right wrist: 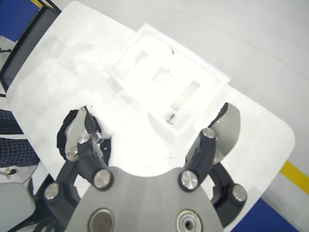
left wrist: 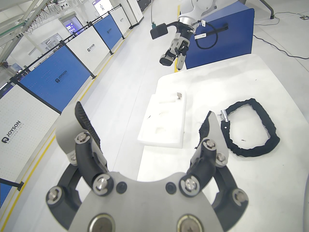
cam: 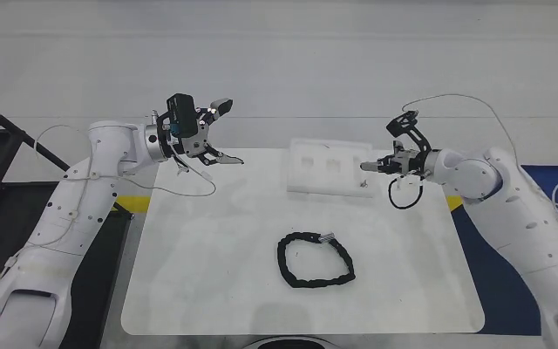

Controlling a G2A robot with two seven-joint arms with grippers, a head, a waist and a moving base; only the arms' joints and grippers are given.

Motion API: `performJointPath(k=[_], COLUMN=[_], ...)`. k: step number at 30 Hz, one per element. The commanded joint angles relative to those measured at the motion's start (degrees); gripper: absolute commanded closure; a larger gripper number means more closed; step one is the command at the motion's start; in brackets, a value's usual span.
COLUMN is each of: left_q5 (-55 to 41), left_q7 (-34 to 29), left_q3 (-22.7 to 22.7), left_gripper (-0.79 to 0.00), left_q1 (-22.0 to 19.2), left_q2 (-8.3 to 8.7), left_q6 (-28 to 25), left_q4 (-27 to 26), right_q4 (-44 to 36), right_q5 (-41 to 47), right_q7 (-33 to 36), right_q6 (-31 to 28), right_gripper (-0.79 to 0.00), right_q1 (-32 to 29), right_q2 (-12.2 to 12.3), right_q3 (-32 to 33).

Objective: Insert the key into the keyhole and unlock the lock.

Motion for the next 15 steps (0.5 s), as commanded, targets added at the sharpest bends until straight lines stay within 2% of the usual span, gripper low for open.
performJointPath(k=[1, 6, 15], left_q5=[0.00, 0.00, 0.00], left_q7=[-0.01, -0.01, -0.01], left_q3=[0.00, 0.00, 0.00], left_gripper=[-0.785, -0.785, -0.785], left_q1=[0.00, 0.00, 0.00], left_q2=[0.00, 0.00, 0.00], left_q6=[0.00, 0.00, 0.00], left_q4=[0.00, 0.00, 0.00], right_q4=[1.32, 7.19, 16.89], right_q5=[2.58, 10.30, 15.57], right_q7=[0.96, 3.78, 3.57], right_q6=[1.97, 6.73, 8.19], right_gripper=[-0.785, -0.785, -0.785], right_q1=[-0.02, 0.90, 5.13], right_q2=[-0.59, -2.92, -8.04], right_q3=[-0.76, -3.67, -9.47])
